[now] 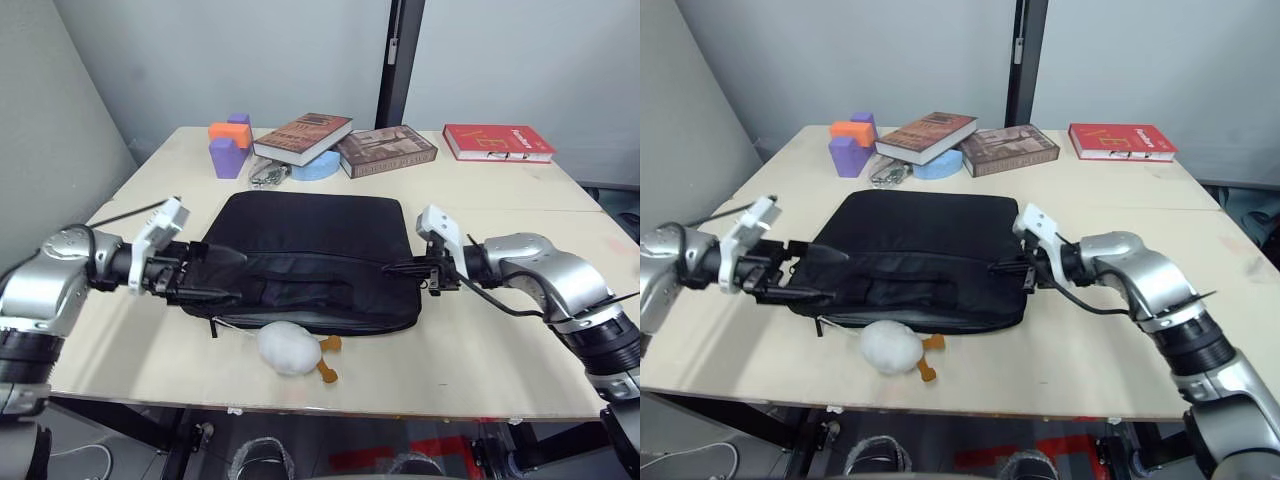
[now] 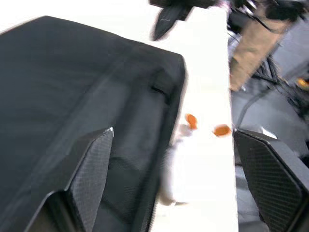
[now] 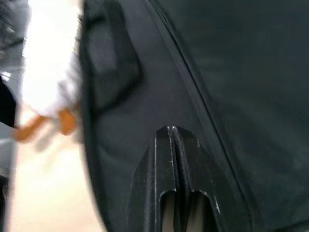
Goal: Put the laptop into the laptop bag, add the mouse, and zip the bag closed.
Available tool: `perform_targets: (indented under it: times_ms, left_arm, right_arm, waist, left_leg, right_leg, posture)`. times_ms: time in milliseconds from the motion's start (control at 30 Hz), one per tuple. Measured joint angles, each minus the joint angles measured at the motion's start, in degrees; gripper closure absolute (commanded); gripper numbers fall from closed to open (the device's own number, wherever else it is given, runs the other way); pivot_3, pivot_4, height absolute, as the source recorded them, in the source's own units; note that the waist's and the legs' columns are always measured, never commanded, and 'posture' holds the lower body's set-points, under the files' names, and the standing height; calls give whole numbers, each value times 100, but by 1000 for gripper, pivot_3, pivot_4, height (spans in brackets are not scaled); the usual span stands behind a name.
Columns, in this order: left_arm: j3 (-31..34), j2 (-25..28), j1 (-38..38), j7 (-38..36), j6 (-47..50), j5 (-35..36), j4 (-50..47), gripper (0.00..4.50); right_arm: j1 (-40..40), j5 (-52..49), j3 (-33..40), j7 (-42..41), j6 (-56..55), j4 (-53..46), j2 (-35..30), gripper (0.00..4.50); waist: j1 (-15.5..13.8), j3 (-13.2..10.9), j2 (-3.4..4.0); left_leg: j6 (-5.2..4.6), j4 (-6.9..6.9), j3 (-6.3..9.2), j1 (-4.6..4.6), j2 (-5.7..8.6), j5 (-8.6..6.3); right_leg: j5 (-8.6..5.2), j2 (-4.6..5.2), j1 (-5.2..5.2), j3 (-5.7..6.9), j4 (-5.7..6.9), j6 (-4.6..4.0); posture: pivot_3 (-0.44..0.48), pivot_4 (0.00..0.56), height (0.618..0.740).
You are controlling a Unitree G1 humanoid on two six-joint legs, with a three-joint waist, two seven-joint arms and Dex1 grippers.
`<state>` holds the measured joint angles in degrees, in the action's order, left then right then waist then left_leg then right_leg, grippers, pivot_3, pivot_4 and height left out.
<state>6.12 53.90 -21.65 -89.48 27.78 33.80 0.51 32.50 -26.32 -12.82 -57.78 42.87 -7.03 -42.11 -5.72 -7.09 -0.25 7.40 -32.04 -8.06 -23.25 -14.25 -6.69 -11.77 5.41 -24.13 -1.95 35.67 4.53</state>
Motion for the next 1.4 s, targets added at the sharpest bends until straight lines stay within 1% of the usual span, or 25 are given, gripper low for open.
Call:
perform_targets:
  times_ms: [133,267,467,567,733,933,1000,1067,1133,1167,1400]
  left_arm:
    - [-95,-131,348,8,-358,-48,-459,337]
    - [-244,-213,608,16,-677,-164,-583,337]
    - [-717,-371,920,14,-1383,-633,-656,337]
    - [-960,-595,951,115,-1714,-903,-635,337]
    - [-1310,-1071,940,432,-2174,-1307,-217,337]
    - [-1423,-1402,868,687,-2605,-1579,288,337]
    - [-1531,-1457,831,759,-3058,-1845,616,337]
    - [-1602,-1550,832,759,-3299,-1950,899,873]
    - [-1603,-1658,820,753,-3309,-1892,981,1518]
    - [-1603,-1686,820,742,-3296,-1861,992,1934]
    - [-1599,-1777,820,776,-3172,-1765,907,4346]
  right_arm:
    - [189,362,-306,103,-54,260,286,4399]
    - [261,612,-414,206,-21,571,504,4399]
    - [498,799,-524,259,211,871,716,4399]
    - [500,900,-572,258,231,830,704,4399]
    - [472,950,-570,265,306,692,706,4399]
    - [394,986,-516,270,421,531,700,4399]
    - [338,986,-496,273,422,491,700,4399]
    - [314,986,-494,273,436,456,700,4500]
    - [307,988,-491,274,462,431,699,4500]
    - [306,988,-490,275,467,426,699,4500]
    - [277,988,-481,274,509,370,662,4500]
  waist:
    - [21,0,1]
    - [24,0,1]
    - [42,4,1]
    - [38,13,1]
    - [38,20,1]
    - [32,23,0]
    - [30,27,1]
    - [29,29,1]
    - [30,31,1]
    - [29,31,1]
    - [25,31,1]
  left_leg:
    - [0,-1,-1,0,1,0]
    - [0,-1,-1,1,1,0]
    - [0,-6,-1,23,0,0]
    - [-1,-7,-3,32,0,0]
    - [-1,-10,-6,34,-1,0]
    - [-1,-9,-9,33,-1,0]
    - [-1,-9,-9,34,-1,0]
    - [-1,-10,-9,34,-1,0]
    - [-1,-10,-9,34,-1,0]
    - [-1,-10,-9,34,-1,0]
    - [-1,-10,-11,34,-1,0]
  right_leg:
    - [0,0,-1,-1,1,0]
    - [0,-1,0,-1,1,0]
    - [0,0,15,-7,16,0]
    - [0,0,21,-11,21,0]
    - [0,0,21,-15,24,1]
    - [0,-1,20,-17,20,1]
    - [0,-1,20,-17,20,1]
    - [0,-1,20,-18,20,1]
    - [0,0,20,-19,21,1]
    - [0,0,19,-18,21,1]
    - [0,0,19,-19,20,1]
  posture:
    - [0,150,740]
    - [0,150,740]
    - [0,150,740]
    - [0,150,740]
    - [0,150,740]
    - [0,150,740]
    - [0,150,740]
    - [0,150,740]
    - [0,150,740]
    - [0,150,740]
    - [0,150,740]
